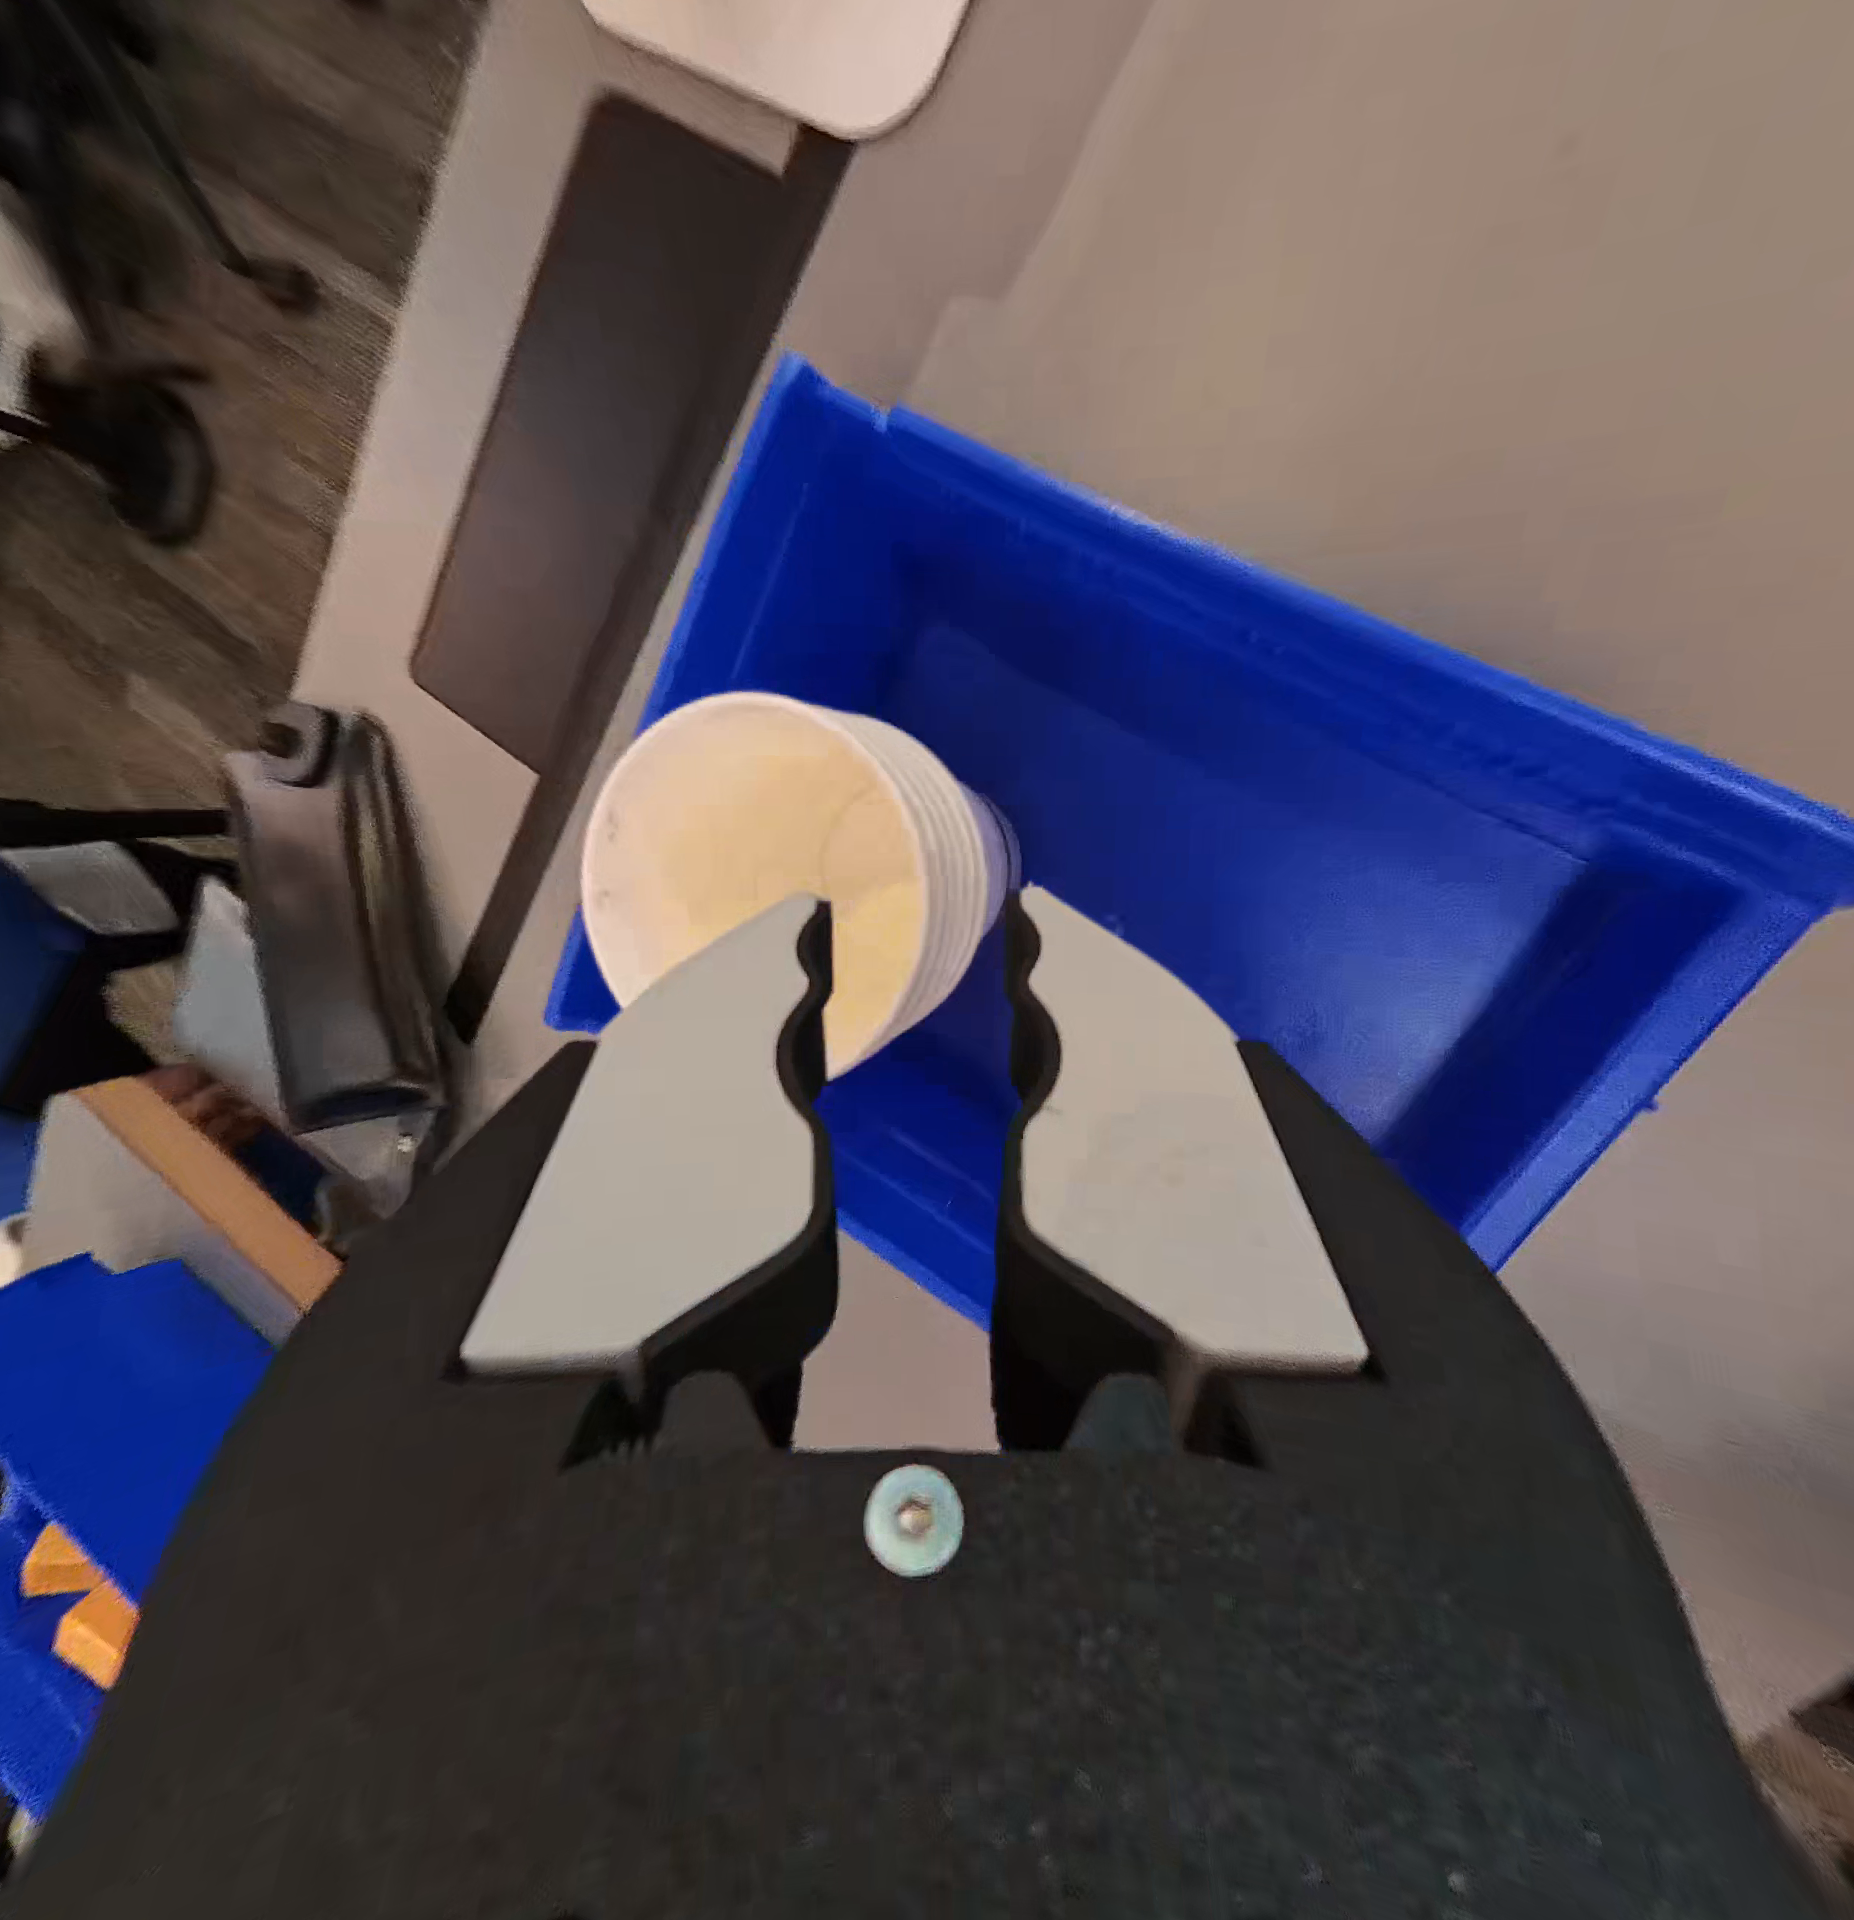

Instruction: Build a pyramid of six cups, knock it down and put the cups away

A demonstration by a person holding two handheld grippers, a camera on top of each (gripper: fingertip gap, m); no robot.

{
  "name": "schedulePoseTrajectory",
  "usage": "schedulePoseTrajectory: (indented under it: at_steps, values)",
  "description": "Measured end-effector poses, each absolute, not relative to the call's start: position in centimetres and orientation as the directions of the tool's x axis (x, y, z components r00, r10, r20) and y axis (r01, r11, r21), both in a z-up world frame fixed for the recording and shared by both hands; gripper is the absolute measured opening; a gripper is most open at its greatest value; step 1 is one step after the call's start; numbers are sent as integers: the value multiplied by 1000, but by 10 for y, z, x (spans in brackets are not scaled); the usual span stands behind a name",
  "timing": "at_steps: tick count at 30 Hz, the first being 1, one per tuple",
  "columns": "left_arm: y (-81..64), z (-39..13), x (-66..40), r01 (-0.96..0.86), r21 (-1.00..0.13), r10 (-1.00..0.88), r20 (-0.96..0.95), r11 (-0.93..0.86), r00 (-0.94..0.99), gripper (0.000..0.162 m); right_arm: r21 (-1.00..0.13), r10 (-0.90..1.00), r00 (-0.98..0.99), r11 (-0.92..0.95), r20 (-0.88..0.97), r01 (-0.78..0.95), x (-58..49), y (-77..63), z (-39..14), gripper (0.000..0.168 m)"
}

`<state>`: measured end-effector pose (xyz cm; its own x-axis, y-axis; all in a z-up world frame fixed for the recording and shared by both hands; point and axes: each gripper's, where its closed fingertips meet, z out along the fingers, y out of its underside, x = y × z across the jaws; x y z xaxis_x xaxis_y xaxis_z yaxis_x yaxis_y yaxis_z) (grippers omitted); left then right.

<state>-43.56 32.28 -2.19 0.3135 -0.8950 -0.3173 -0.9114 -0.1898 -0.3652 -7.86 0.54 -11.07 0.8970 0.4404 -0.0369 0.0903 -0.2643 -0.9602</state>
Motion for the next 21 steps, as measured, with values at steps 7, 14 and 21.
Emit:
schedulePoseTrajectory:
  at_steps: [7, 14, 21]
  values:
    - [336, -53, -447, -920, -277, -938, -127, -277, 321, 24, -955, 406, 906, -298, -119, 8, -64, 4, -113, 48]
    - [330, -53, -442, -909, -302, -949, -39, -287, 312, 3, -940, 404, 890, -334, -212, -73, -61, 5, -114, 47]
    - [325, -55, -438, -917, -285, -953, -41, -278, 301, 4, -942, 438, 885, -335, -159, -3, -74, 4, -117, 47]
